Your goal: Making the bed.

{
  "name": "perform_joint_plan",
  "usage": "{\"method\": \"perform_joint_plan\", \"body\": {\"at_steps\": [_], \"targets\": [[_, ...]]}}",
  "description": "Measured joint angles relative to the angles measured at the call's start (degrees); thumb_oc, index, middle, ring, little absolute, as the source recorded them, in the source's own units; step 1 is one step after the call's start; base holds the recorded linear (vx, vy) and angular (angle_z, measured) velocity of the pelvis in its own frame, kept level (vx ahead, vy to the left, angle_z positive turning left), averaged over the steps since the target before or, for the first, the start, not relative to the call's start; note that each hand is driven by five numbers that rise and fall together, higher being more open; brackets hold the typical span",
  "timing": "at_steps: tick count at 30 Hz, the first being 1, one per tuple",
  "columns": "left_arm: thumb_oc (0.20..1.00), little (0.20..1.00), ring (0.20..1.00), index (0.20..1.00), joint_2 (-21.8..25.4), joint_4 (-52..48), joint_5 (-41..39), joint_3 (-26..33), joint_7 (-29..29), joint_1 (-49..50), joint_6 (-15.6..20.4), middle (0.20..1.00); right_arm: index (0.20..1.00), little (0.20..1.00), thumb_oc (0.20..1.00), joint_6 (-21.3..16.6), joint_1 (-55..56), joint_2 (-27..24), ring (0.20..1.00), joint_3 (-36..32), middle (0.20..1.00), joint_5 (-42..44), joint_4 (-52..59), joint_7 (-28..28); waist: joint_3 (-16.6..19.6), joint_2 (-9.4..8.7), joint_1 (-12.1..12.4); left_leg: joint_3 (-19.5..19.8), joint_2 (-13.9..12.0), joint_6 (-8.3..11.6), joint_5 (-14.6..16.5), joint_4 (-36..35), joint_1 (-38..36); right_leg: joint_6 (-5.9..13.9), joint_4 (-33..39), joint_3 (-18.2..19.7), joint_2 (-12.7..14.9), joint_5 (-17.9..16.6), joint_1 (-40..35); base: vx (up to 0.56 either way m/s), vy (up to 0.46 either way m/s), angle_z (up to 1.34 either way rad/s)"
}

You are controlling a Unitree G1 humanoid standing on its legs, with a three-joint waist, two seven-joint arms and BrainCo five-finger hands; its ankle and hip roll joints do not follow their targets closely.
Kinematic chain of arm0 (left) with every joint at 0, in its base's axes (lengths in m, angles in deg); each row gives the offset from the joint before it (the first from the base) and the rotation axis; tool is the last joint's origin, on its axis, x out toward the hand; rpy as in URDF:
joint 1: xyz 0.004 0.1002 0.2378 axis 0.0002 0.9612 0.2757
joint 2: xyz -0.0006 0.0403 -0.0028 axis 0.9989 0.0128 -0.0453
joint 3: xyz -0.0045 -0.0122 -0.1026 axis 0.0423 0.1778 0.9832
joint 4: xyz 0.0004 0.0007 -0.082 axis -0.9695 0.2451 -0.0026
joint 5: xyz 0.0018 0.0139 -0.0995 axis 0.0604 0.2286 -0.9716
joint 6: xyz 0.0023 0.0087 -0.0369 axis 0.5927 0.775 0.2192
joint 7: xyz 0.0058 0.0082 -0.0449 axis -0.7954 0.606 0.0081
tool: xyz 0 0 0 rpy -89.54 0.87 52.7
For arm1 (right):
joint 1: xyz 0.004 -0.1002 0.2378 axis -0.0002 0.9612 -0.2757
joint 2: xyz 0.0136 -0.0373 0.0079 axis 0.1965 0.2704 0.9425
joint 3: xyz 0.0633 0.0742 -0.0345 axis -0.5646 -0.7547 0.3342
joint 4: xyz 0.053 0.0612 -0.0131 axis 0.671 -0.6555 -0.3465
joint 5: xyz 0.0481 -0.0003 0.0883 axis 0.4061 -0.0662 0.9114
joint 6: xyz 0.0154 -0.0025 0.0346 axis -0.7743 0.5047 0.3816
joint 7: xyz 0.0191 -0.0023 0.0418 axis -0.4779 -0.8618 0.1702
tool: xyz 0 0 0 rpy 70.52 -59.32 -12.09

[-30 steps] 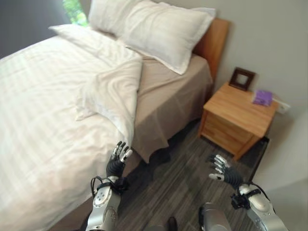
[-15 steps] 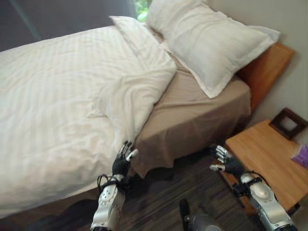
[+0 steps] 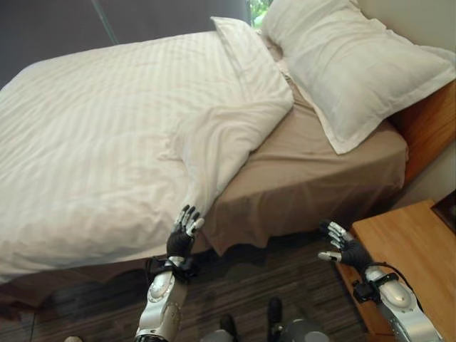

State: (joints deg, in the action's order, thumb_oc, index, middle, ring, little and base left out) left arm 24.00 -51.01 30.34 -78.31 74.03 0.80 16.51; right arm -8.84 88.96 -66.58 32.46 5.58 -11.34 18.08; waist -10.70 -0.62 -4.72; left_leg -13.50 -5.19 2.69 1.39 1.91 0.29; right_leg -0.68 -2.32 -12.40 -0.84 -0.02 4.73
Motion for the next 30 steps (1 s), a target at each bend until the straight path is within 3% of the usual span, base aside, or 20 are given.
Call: {"method": "perform_joint_plan", "body": {"at_steps": [5, 6, 8, 11, 12, 15, 16, 17, 19, 20, 23, 26, 30], "targets": [[1.0, 1.0, 1.0, 1.0, 0.61, -0.6, 0.69, -0.33, 0.47, 0.1, -0.05, 1.0, 1.0, 1.0, 1.0, 0.07, 1.0, 0.17, 1.0, 0.44, 1.0, -0.02, 1.04, 0.01, 0.74, 0.29, 0.09, 0.09, 2.76, -2.19, -0.6, -1.92, -1.63, 1.5, -2.74, 0.4, 2.64, 0.65, 0.5, 0.04, 0.192, 0.04], [1.0, 1.0, 1.0, 1.0, 1.66, -0.7, 2.28, -0.44, 0.81, 0.05, -0.04, 1.0, 1.0, 1.0, 1.0, 0.07, 0.43, 0.4, 1.0, 0.5, 1.0, -0.02, 1.04, -0.02, 0.9, 0.23, 0.11, -0.09, 3.83, -3.42, -0.63, -2.47, -1.81, 2.32, -6.21, 0.87, 3.95, 1.12, 2.27, 0.0, 0.17, -0.08], [1.0, 1.0, 1.0, 1.0, 3.42, -1.11, 3.73, -0.08, 1.7, 0.05, -0.04, 1.0, 1.0, 1.0, 1.0, 0.06, -0.58, 0.71, 1.0, 0.91, 1.0, -0.03, 1.07, -0.05, 0.85, 0.28, 0.05, -1.13, 4.76, -4.67, -1.02, -3.9, -2.35, 4.15, -11.46, 2.96, 5.42, 2.07, 5.14, 0.06, 0.124, -0.08], [1.0, 1.0, 1.0, 1.0, 5.89, -1.17, 5.21, 0.07, 2.45, -0.5, -0.07, 1.0, 1.0, 1.0, 1.0, 0.09, -0.6, 1.39, 1.0, 1.38, 1.0, -0.05, 1.11, 0.09, 0.87, 0.27, -1.57, 0.6, 5.67, -5.69, -1.15, -5.54, -4.12, 5.33, -17.41, 10.43, 5.52, 2.52, 7.34, 0.14, 0.038, 0.24], [1.0, 1.0, 1.0, 1.0, 7.31, -1.17, 7.1, 0.38, 3.12, -0.67, -0.13, 1.0, 1.0, 1.0, 1.0, 0.09, -0.67, 1.69, 1.0, 1.68, 1.0, -0.05, 1.22, 0.21, 0.98, 0.2, -1.67, 0.68, 5.68, -5.86, -1.32, -6.9, -5.5, 5.44, -15.45, 13.52, 5.95, 2.55, 7.22, 0.14, -0.013, 0.17], [1.0, 1.0, 1.0, 1.0, 8.57, -1.03, 8.62, 1.78, 4.94, -2.57, -0.36, 1.0, 1.0, 1.0, 1.0, 0.14, -0.69, 1.85, 1.0, 2.5, 1.0, -0.05, 1.25, 0.42, 1.52, -0.23, -2.25, 1.6, 5.74, -6.03, -1.51, -7.3, -5.5, 7.0, -6.87, 14.55, 7.92, 0.87, 6.67, 0.13, -0.012, 0.16], [1.0, 1.0, 1.0, 1.0, 9.3, -0.35, 8.71, 2.6, 6.08, -4.03, -0.42, 1.0, 1.0, 1.0, 1.0, 0.23, -0.35, 1.86, 1.0, 3.32, 1.0, -0.05, 1.27, 1.14, 1.92, -0.8, -3.14, 2.87, 5.7, -5.78, -1.44, -7.2, -5.63, 8.52, -0.92, 16.76, 8.1, -1.38, 6.44, 0.1, -0.012, 0.46], [1.0, 1.0, 1.0, 1.0, 9.56, -0.06, 8.9, 2.62, 6.53, -5.05, -0.72, 1.0, 1.0, 1.0, 1.0, 0.35, 0.69, 1.87, 1.0, 3.53, 1.0, -0.05, 1.46, 1.62, 2.24, -1.36, -3.89, 4.01, 5.73, -4.94, -1.64, -7.21, -6.01, 8.65, 2.45, 18.02, 8.06, -3.35, 4.71, 0.07, -0.038, 0.61], [1.0, 1.0, 1.0, 1.0, 9.7, -1.16, 9.47, 2.64, 6.76, -5.79, -0.76, 1.0, 1.0, 1.0, 1.0, 1.01, 1.99, 1.99, 1.0, 3.96, 1.0, -0.04, 1.5, 2.11, 3.2, -2.94, -4.57, 4.87, 6.34, -4.02, -1.24, -7.27, -7.35, 8.45, 4.44, 17.98, 8.39, -5.81, 1.98, 0.05, -0.062, 0.48], [1.0, 1.0, 1.0, 1.0, 9.72, -1.31, 10.19, 2.69, 6.82, -5.93, -0.72, 1.0, 1.0, 1.0, 1.0, 1.4, 1.83, 1.92, 1.0, 3.98, 1.0, -0.05, 1.2, 2.47, 3.5, -3.27, -4.41, 5.01, 6.4, -3.42, -0.82, -7.47, -8.12, 8.52, 5.17, 18.26, 8.52, -10.02, 0.99, 0.08, -0.074, 0.12], [1.0, 1.0, 1.0, 1.0, 13.42, -1.43, 12.14, 2.76, 7.17, -7.86, -1.02, 1.0, 1.0, 1.0, 1.0, 1.57, 0.02, 0.9, 1.0, 3.84, 1.0, 0.04, 1.02, 2.83, 4.92, -0.09, -4.52, 5.06, 2.97, -1.37, 0.59, -7.56, -8.55, 6.73, 8.1, 16.95, 5.12, -10.44, -0.92, 0.08, -0.064, -0.03], [1.0, 1.0, 1.0, 1.0, 15.92, 2.36, 13.11, 3.66, 8.7, -13.05, -0.64, 1.0, 1.0, 1.0, 1.0, 1.56, -0.36, -0.93, 1.0, 3.62, 1.0, 0.08, 1.18, 3.29, 5.83, 1.45, -4.75, 5.45, 1.25, -0.93, 0.77, -7.55, -8.46, 5.67, 8.2, 16.02, 3.34, -9.9, -0.98, 0.07, -0.049, 0.06], [1.0, 1.0, 1.0, 1.0, 25.79, 28.51, 11.19, 6.16, 12.31, -27.39, -1.34, 1.0, 1.0, 1.0, 1.0, 1.5, 0.49, -1.9, 1.0, 5.07, 1.0, 0.64, 1.53, 4.16, 5.93, 2.21, -7.14, 5.48, -0.61, 0.77, 1.22, -7.57, -8.03, 4.44, 8.32, 15.68, 1.46, -9.48, -0.55, 0.06, -0.031, -0.02]]}}
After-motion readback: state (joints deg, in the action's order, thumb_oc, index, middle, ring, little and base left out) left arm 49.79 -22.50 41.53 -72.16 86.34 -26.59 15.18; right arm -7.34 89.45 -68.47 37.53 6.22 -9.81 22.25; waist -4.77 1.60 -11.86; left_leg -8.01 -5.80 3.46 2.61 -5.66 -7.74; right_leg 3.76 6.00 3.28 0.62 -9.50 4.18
